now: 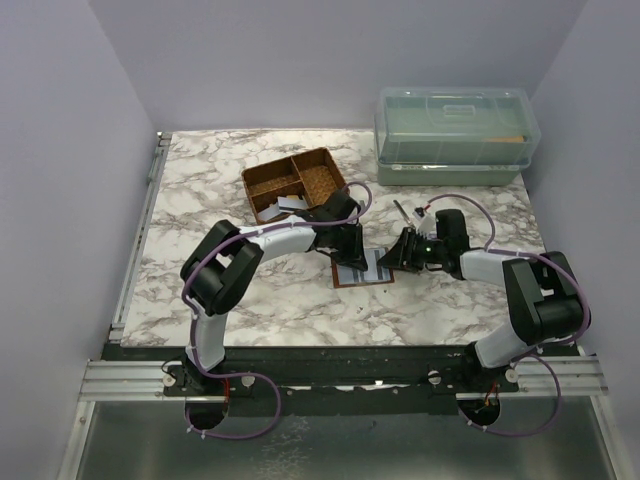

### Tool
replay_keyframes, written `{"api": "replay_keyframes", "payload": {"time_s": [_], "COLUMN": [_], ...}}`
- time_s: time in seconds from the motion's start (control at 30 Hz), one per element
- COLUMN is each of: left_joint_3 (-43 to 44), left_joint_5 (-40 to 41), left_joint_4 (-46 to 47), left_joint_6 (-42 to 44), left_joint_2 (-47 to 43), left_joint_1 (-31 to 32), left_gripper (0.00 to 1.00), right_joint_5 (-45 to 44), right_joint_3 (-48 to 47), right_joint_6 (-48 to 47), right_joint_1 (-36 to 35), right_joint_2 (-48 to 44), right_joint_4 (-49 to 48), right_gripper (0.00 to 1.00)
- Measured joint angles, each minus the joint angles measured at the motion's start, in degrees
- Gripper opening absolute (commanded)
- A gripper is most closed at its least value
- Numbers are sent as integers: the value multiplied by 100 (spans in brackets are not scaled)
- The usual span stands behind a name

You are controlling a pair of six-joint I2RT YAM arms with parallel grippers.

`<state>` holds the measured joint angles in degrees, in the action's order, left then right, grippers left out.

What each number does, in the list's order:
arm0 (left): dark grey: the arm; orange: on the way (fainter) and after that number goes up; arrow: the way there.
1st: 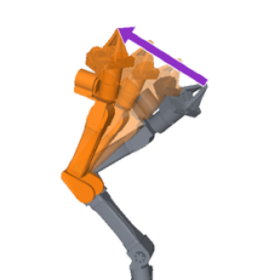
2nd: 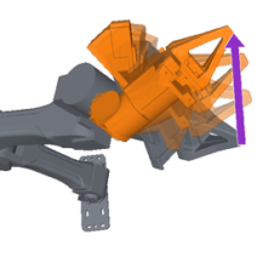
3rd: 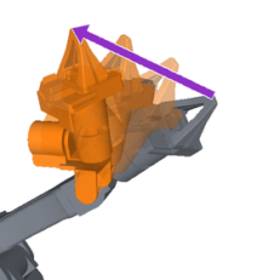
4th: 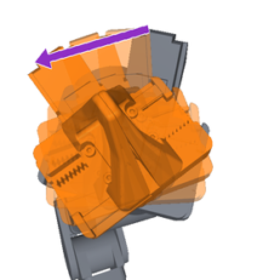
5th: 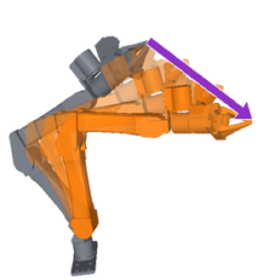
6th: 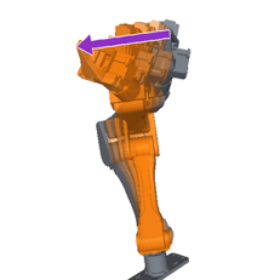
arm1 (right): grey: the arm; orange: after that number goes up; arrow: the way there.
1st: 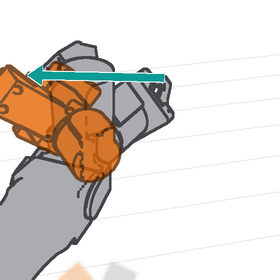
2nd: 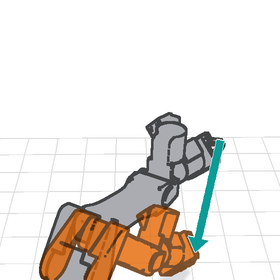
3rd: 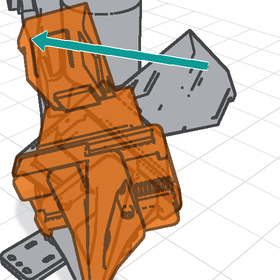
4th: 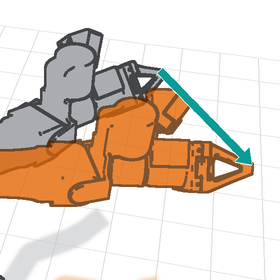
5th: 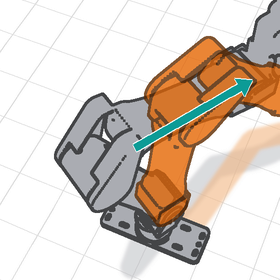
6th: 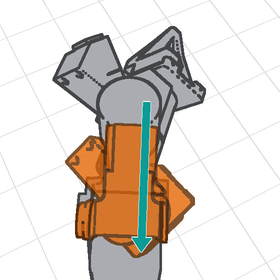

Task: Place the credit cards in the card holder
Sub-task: Insert the credit card into the card holder.

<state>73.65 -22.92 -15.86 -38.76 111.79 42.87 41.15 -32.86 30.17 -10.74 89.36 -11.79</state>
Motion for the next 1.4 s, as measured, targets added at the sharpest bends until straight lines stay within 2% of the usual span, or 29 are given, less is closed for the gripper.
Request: {"api": "replay_keyframes", "payload": {"time_s": [0.23,0.63,0.73,0.87,0.97,1.17,1.4], "left_joint_3": [-214,-354,-393,-413,-428,-442,-446], "left_joint_5": [0,-125,-157,-188,-188,-195,-205], "left_joint_4": [192,444,507,542,560,588,595], "left_joint_6": [-66,-232,-258,-275,-278,-275,-275], "left_joint_2": [94,186,186,186,186,186,186], "left_joint_1": [0,-55,-72,-81,-85,-87,-87], "left_gripper": [15,14,13,12,12,12,12], "right_joint_5": [-68,-186,-184,-186,-184,-197,-411], "right_joint_3": [74,212,273,317,319,317,188], "right_joint_6": [59,109,153,240,310,417,409], "right_joint_1": [-46,-57,-59,-125,-256,-450,-619], "right_joint_2": [0,-2,-15,-15,-15,-144,-330], "right_joint_4": [-48,-87,-199,-299,-319,-302,-9], "right_gripper": [43,45,41,30,29,40,47]}}
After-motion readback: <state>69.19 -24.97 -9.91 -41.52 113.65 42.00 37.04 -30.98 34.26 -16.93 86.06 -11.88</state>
